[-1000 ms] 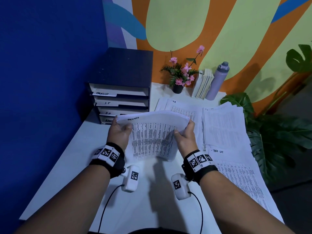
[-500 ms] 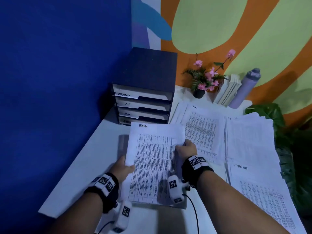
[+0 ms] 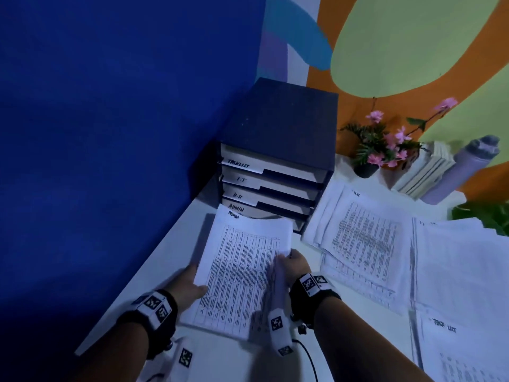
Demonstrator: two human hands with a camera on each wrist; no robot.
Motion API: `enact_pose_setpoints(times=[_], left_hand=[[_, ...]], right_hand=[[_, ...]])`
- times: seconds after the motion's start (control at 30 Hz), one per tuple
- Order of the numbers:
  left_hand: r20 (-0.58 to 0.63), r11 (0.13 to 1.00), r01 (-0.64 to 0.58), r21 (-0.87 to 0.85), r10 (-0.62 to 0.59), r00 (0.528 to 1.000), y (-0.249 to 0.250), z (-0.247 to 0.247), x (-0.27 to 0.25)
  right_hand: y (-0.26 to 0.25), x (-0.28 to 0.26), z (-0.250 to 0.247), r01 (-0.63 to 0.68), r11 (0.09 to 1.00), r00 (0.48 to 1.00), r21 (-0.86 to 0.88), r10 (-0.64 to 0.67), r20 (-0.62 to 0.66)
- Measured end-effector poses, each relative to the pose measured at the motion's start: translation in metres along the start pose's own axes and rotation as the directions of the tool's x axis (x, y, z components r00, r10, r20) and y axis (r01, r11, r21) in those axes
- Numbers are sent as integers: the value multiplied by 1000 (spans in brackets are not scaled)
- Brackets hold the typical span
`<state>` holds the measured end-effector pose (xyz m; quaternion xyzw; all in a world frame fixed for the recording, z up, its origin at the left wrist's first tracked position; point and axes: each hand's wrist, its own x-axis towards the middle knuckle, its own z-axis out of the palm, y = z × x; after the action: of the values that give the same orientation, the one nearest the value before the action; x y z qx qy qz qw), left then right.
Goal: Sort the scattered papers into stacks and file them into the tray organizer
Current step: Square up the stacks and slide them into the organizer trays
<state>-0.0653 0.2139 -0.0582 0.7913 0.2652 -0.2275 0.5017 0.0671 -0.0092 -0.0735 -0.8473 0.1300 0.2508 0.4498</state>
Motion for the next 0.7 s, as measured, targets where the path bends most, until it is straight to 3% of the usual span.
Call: enact_pose_setpoints(times=[0.1, 0.2, 0.4, 0.57, 0.7], left_hand=[[41, 1000, -3, 27, 1, 999, 9, -10, 20], [91, 999, 50, 18, -52, 995, 8, -13, 35], [197, 972, 112, -207, -70, 978, -12, 5, 36], [261, 888, 246, -388, -150, 954, -6, 15, 29], [271, 938, 249, -241, -181, 945, 6, 5, 29]], right_hand=[[9, 4, 3, -28, 999, 999, -42, 30, 46], [6, 6, -3, -12, 997, 1000, -75, 11, -12], [-7, 12, -18, 41, 998, 999, -44, -39, 34], [-4, 19, -20, -63, 994, 997, 93, 66, -29], [0, 18, -20, -43, 993, 997, 111, 50, -60]])
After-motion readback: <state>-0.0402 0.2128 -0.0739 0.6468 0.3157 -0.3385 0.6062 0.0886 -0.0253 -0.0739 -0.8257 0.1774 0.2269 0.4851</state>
